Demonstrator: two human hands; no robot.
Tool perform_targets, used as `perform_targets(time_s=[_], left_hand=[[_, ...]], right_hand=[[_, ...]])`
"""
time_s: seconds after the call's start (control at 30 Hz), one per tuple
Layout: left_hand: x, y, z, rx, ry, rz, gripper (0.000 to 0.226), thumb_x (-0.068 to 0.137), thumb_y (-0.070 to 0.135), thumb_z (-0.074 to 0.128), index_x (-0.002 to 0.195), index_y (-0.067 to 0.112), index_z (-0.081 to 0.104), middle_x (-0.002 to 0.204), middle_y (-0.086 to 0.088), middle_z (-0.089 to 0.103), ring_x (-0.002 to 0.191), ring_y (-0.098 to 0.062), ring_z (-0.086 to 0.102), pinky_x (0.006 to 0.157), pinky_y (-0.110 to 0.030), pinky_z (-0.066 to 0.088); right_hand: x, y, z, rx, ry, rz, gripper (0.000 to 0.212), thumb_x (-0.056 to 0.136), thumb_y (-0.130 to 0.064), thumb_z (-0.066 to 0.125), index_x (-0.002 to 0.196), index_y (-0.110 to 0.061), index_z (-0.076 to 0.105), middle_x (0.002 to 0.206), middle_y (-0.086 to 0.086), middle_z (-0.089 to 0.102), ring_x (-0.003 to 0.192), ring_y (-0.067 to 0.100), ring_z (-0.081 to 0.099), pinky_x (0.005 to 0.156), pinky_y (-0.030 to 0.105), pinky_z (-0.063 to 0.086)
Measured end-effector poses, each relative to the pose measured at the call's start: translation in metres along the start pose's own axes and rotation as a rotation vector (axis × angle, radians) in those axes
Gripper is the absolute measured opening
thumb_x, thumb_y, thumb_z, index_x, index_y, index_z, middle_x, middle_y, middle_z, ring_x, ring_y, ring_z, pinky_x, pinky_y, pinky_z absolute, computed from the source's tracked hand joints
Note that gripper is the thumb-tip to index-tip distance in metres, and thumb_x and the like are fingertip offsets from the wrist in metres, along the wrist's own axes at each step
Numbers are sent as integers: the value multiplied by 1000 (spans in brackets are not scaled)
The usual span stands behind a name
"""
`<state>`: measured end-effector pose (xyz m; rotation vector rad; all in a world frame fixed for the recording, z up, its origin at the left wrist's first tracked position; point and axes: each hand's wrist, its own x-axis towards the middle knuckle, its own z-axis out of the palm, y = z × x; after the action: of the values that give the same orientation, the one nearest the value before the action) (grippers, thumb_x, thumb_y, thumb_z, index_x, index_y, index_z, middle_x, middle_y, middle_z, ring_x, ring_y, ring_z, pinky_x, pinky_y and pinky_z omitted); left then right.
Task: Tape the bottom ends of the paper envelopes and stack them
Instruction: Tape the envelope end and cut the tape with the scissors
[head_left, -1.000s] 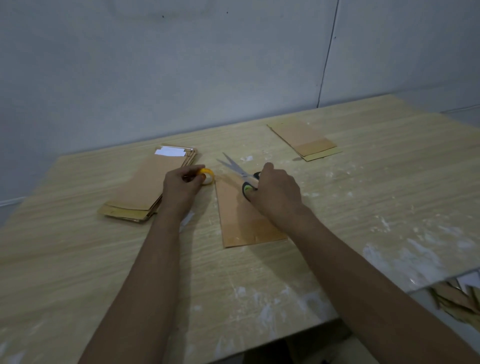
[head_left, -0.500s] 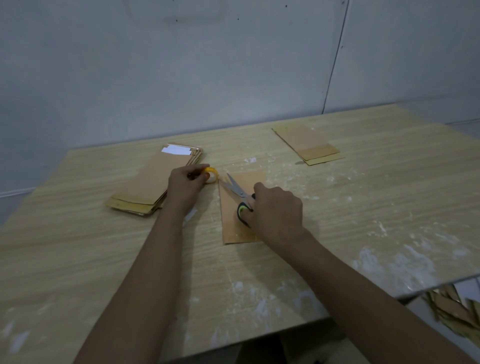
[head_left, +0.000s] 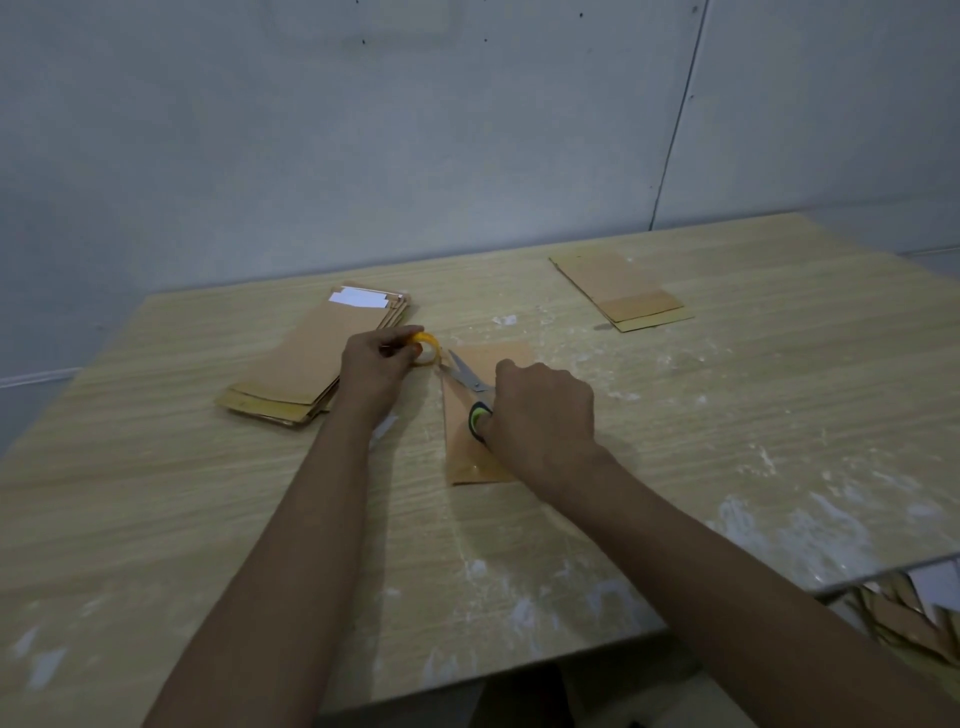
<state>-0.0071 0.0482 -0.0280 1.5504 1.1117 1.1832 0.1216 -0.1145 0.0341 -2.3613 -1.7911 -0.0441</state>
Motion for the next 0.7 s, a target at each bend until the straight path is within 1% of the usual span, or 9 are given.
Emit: perform_targets(time_s=[0.07, 0.1, 0.2, 0.23, 0.27, 0.4, 0.53, 0.63, 0.7], left_hand=[[-1, 1, 0, 4, -2, 6, 30, 87, -7, 67, 114, 5, 71, 111, -15, 71, 102, -21, 67, 95, -32, 54], [-1, 1, 0, 12, -1, 10, 30, 87, -7, 67, 115, 3, 71, 112, -15, 70, 101, -19, 65, 93, -27, 53], [0, 1, 1, 39, 0, 35, 30, 88, -6, 67, 117, 0, 70, 113, -12, 69, 103, -18, 63, 84, -15, 51], [0, 1, 1, 51, 0, 44, 30, 88, -6, 67, 117, 0, 69, 112, -10, 69, 104, -18, 63, 81, -11, 50], [0, 1, 1, 60, -2, 52, 30, 88, -6, 66, 117, 0, 69, 112, -10, 68, 104, -19, 63, 81, -10, 50], [4, -4, 0, 87, -6, 70, 29, 89, -7, 65, 116, 4, 71, 114, -14, 70, 110, -26, 65, 96, -33, 52], [5, -7, 0, 90, -7, 78, 30, 89, -7, 64, 115, 6, 72, 114, -15, 69, 110, -27, 65, 97, -37, 52], [6, -7, 0, 76, -11, 83, 33, 89, -8, 63, 113, 12, 72, 116, -17, 69, 111, -29, 65, 98, -40, 52], [6, -9, 0, 68, -3, 87, 35, 88, -9, 64, 112, 16, 71, 114, -17, 69, 111, -30, 65, 98, -41, 52]], right_hand=[[3, -3, -2, 3, 6, -12, 28, 97, -37, 56, 89, -18, 37, 72, -3, 34, 74, 23, 48, 53, 29, 27], [4, -5, -3, 2, 5, -19, 27, 97, -36, 56, 89, -18, 37, 75, -2, 39, 79, 24, 52, 57, 30, 30], [7, -8, -6, -4, 3, -31, 25, 97, -32, 55, 90, -17, 37, 96, 3, 58, 88, 24, 58, 63, 32, 33], [7, -8, -7, -12, 6, -35, 24, 98, -32, 55, 91, -17, 37, 101, 3, 60, 91, 24, 60, 63, 32, 33], [7, -9, -9, -23, 4, -41, 25, 98, -32, 55, 91, -16, 36, 103, 3, 60, 94, 24, 60, 64, 32, 33], [4, -10, -14, -50, -27, -56, 25, 99, -32, 54, 92, -17, 35, 105, 4, 59, 99, 25, 60, 67, 33, 35], [4, -14, -14, -48, -25, -55, 23, 99, -30, 55, 91, -18, 38, 103, 2, 59, 96, 23, 60, 65, 32, 35], [6, -19, -14, -56, -21, -53, 12, 100, -27, 54, 98, -19, 47, 104, 2, 59, 97, 23, 61, 65, 32, 36], [7, -20, -14, -62, -11, -51, 9, 100, -25, 53, 98, -18, 48, 104, 2, 60, 96, 23, 62, 65, 32, 36]])
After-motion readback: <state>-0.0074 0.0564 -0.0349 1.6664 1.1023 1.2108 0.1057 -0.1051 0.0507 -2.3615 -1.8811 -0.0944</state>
